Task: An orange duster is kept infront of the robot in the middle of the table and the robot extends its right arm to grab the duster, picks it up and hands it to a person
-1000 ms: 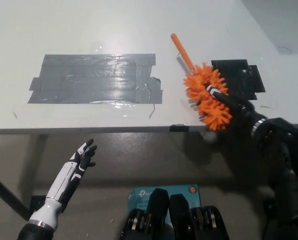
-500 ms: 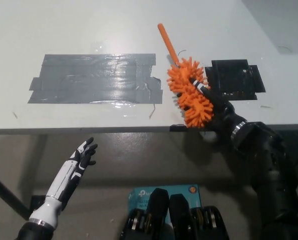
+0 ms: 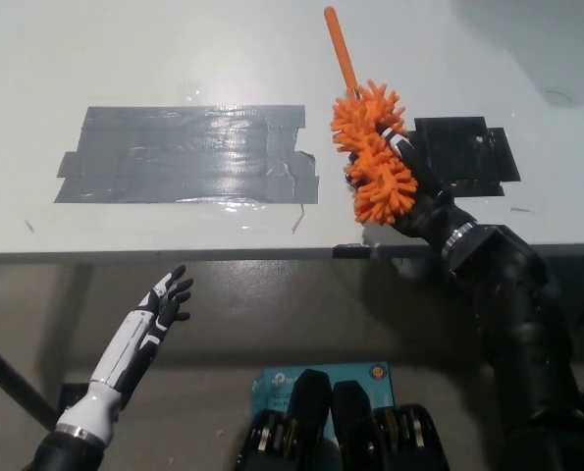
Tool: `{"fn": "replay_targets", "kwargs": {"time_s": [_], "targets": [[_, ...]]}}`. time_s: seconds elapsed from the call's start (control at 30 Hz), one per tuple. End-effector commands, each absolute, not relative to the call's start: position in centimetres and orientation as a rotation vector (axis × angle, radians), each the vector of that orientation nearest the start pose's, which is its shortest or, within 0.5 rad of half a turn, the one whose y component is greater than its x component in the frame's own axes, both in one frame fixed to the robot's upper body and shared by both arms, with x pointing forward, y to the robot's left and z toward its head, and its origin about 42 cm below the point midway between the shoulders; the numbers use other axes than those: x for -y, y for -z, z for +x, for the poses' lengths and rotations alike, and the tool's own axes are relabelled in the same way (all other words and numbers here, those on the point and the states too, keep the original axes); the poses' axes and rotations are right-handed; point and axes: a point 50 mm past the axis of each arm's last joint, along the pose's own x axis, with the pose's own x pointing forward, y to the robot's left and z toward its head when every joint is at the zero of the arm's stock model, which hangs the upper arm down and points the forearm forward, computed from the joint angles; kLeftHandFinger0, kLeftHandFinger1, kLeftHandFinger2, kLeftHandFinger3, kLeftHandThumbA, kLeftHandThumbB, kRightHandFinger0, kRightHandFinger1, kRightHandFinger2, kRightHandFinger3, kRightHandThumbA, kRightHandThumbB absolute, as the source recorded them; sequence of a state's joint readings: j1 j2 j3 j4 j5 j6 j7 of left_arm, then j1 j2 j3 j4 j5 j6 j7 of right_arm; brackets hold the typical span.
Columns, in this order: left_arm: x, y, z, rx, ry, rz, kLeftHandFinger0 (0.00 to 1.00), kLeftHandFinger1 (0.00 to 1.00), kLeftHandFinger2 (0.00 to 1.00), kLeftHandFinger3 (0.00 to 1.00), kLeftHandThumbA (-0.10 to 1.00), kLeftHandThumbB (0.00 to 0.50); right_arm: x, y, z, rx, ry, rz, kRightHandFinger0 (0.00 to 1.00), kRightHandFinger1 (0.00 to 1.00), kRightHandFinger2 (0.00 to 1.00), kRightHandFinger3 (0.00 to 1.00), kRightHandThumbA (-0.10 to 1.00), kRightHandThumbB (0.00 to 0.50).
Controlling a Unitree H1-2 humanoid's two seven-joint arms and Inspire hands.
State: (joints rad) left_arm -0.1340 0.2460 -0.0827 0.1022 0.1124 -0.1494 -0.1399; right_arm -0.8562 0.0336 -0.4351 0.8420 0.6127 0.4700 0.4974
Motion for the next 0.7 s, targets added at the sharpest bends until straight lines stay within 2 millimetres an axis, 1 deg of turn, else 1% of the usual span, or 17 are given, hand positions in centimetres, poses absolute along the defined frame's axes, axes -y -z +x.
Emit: {"fn": "replay_targets", "kwargs": {"time_s": [0.0,0.07,0.13,0.3,0.37,0.4,0.43,0.47,0.5,0.6,0.63,0.67], "targets": [[-25.9,-13.8,33.15,0.231,0.27,0.395,0.86,0.92,0.95,1.0,1.0,0.122,13.76,-22.8,52.49,-0.173,-0.631,1.001,0.0,0.33,0.67,0.96,-0.1,0.101],[-25.91,-13.78,33.17,0.234,0.271,0.399,0.86,0.92,0.95,1.0,1.0,0.121,13.75,-22.65,52.46,-0.178,-0.631,1.001,0.0,0.32,0.66,0.92,-0.1,0.108],[-25.92,-13.89,33.24,0.238,0.271,0.402,0.85,0.92,0.94,1.0,1.0,0.121,13.75,-22.68,52.5,-0.18,-0.632,1.001,0.0,0.32,0.65,0.9,-0.1,0.109],[-25.96,-14.01,33.36,0.236,0.272,0.397,0.86,0.92,0.94,1.0,1.0,0.126,13.8,-22.5,52.55,-0.19,-0.634,0.997,0.0,0.31,0.64,0.89,-0.1,0.117],[-25.95,-14.01,33.36,0.237,0.272,0.398,0.86,0.92,0.93,1.0,1.0,0.126,13.82,-22.43,52.53,-0.193,-0.635,0.988,0.0,0.31,0.63,0.86,-0.1,0.118],[-25.94,-14.01,33.36,0.237,0.272,0.398,0.86,0.92,0.93,1.0,1.0,0.126,13.82,-22.37,52.52,-0.195,-0.632,0.986,0.0,0.31,0.63,0.86,-0.1,0.126],[-25.95,-14.08,33.42,0.239,0.273,0.401,0.86,0.91,0.93,1.0,1.0,0.126,13.84,-22.34,52.54,-0.199,-0.627,0.988,0.0,0.31,0.63,0.9,-0.1,0.137],[-25.95,-14.14,33.47,0.242,0.274,0.404,0.86,0.91,0.93,1.0,1.0,0.125,13.86,-22.33,52.55,-0.199,-0.629,0.985,0.0,0.3,0.63,0.9,-0.1,0.13],[-25.94,-14.19,33.5,0.244,0.274,0.405,0.86,0.91,0.93,1.0,1.0,0.123,13.89,-22.29,52.56,-0.2,-0.632,0.982,0.0,0.3,0.62,0.88,-0.1,0.129],[-25.88,-14.25,33.49,0.244,0.274,0.406,0.86,0.91,0.93,1.0,1.0,0.126,13.97,-22.1,52.57,-0.204,-0.637,0.983,0.0,0.29,0.62,0.85,-0.1,0.125],[-25.87,-14.26,33.48,0.244,0.275,0.406,0.86,0.91,0.93,1.0,1.0,0.125,14.0,-22.02,52.58,-0.205,-0.639,0.989,0.0,0.29,0.62,0.82,-0.1,0.123],[-25.91,-14.3,33.5,0.245,0.276,0.407,0.86,0.91,0.93,1.0,1.0,0.127,13.99,-22.0,52.61,-0.206,-0.639,0.997,0.0,0.3,0.62,0.82,-0.1,0.125]]}}
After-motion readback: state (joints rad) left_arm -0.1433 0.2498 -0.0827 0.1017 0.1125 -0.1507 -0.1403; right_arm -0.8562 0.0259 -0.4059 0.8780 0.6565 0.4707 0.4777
